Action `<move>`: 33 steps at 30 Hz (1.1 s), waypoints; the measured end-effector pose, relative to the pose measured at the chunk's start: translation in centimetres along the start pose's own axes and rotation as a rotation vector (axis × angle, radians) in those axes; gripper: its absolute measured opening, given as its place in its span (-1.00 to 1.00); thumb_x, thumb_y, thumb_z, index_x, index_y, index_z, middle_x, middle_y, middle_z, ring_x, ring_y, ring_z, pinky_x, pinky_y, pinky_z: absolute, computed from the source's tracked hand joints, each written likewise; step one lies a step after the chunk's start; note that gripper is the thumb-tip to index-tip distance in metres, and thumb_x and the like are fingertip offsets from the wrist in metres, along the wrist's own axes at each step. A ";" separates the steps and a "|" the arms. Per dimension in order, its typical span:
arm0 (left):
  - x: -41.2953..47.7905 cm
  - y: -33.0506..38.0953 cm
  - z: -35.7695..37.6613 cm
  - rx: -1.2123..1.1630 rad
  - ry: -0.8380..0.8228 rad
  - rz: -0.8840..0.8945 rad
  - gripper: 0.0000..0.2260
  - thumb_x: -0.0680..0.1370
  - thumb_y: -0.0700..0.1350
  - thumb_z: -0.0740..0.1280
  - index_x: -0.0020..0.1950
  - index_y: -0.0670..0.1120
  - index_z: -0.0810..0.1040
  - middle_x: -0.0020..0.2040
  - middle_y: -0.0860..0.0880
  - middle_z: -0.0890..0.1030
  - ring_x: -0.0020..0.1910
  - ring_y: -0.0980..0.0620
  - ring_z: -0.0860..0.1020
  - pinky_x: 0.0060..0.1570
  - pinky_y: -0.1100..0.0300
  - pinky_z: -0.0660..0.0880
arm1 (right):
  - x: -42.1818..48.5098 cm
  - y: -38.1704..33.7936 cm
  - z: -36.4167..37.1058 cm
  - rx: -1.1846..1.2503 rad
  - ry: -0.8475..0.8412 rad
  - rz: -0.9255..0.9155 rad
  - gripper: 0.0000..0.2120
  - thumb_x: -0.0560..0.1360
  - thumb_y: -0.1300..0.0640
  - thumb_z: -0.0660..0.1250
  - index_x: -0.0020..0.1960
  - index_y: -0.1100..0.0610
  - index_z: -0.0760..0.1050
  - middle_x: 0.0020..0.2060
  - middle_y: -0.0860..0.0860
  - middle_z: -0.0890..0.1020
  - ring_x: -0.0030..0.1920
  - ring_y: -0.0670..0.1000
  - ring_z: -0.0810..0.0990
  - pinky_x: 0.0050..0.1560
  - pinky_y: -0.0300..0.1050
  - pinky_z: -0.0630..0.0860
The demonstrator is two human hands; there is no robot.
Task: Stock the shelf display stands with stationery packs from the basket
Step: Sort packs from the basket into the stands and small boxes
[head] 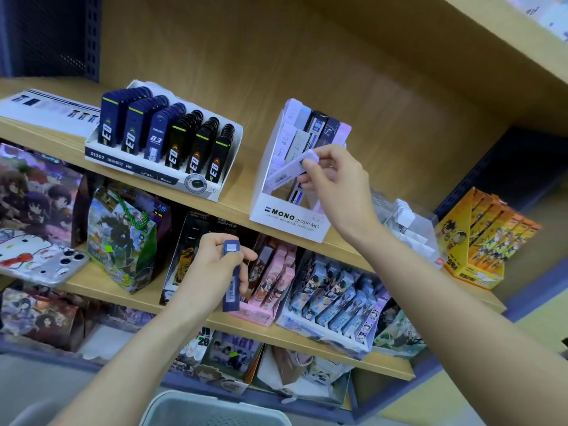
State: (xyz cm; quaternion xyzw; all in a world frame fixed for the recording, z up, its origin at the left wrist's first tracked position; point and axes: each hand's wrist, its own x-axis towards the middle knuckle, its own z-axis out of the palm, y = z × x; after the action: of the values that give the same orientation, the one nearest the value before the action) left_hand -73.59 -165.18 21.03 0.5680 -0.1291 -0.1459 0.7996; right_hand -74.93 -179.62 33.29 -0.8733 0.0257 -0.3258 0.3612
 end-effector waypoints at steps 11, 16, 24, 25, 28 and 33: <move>-0.8 1.1 -1.0 0.033 -0.007 0.086 -0.92 0.64 -0.20 0.15 0.12 -0.12 0.36 0.00 0.01 0.64 -0.49 0.09 0.49 -0.44 0.26 0.50 | 2.3 1.0 2.5 -0.180 -0.163 -0.043 -0.93 0.53 0.25 0.33 -0.06 0.10 0.49 -0.25 0.01 0.58 -0.25 -0.02 0.61 -0.06 -0.05 0.60; -0.8 1.1 -1.4 0.092 -0.007 0.119 -0.92 0.63 -0.10 0.16 0.07 -0.07 0.40 -0.18 0.05 0.66 -0.52 0.06 0.38 -0.50 0.23 0.36 | 2.3 1.0 3.0 -0.313 -0.098 -0.136 -0.91 0.52 0.23 0.33 -0.03 0.08 0.46 -0.06 -0.01 0.51 -0.25 -0.11 0.55 -0.12 -0.21 0.54; -0.5 1.2 -1.4 -0.067 -0.038 0.033 -0.77 0.68 -0.15 -0.01 -0.06 -0.19 0.37 -0.37 -0.04 0.58 -0.57 0.06 0.29 -0.57 0.27 0.25 | 0.6 0.7 2.8 -0.349 -0.040 -0.163 -0.91 0.60 0.16 0.22 0.04 0.13 0.48 -0.09 -0.06 0.47 -0.24 -0.19 0.47 -0.14 -0.33 0.42; -0.3 1.1 -1.5 -0.087 -0.039 0.029 -0.78 0.68 -0.17 0.01 -0.08 -0.16 0.36 -0.32 -0.06 0.58 -0.54 0.05 0.32 -0.54 0.25 0.28 | -0.2 0.5 2.7 -0.289 -0.059 -0.132 -0.90 0.60 0.15 0.19 -0.02 0.11 0.47 -0.15 -0.03 0.51 -0.25 -0.17 0.49 -0.20 -0.35 0.43; -0.2 1.0 -1.4 0.021 -0.051 0.059 -0.88 0.65 -0.18 0.11 -0.04 -0.11 0.40 -0.22 -0.02 0.55 -0.44 0.10 0.40 -0.38 0.23 0.36 | -3.3 -0.1 2.6 -0.148 -0.271 0.091 -0.80 0.62 0.08 0.15 -0.06 0.15 0.48 -0.21 0.07 0.60 -0.34 -0.18 0.55 -0.30 -0.31 0.52; -0.8 0.6 -1.2 0.251 -0.127 0.224 -0.87 0.53 -0.22 0.34 0.01 -0.01 0.50 -0.11 0.04 0.59 -0.27 0.15 0.49 -0.23 0.35 0.42 | -6.4 -0.2 2.3 0.065 -0.481 0.308 -0.81 0.60 0.09 0.21 -0.04 0.17 0.53 -0.23 0.09 0.63 -0.34 -0.11 0.60 -0.22 -0.23 0.60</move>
State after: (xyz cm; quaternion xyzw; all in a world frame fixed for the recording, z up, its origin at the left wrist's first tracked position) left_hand -73.81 -163.70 21.19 0.6351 -0.2587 -0.0743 0.7240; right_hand -78.67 -176.24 28.65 -0.8993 0.0612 -0.0511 0.4300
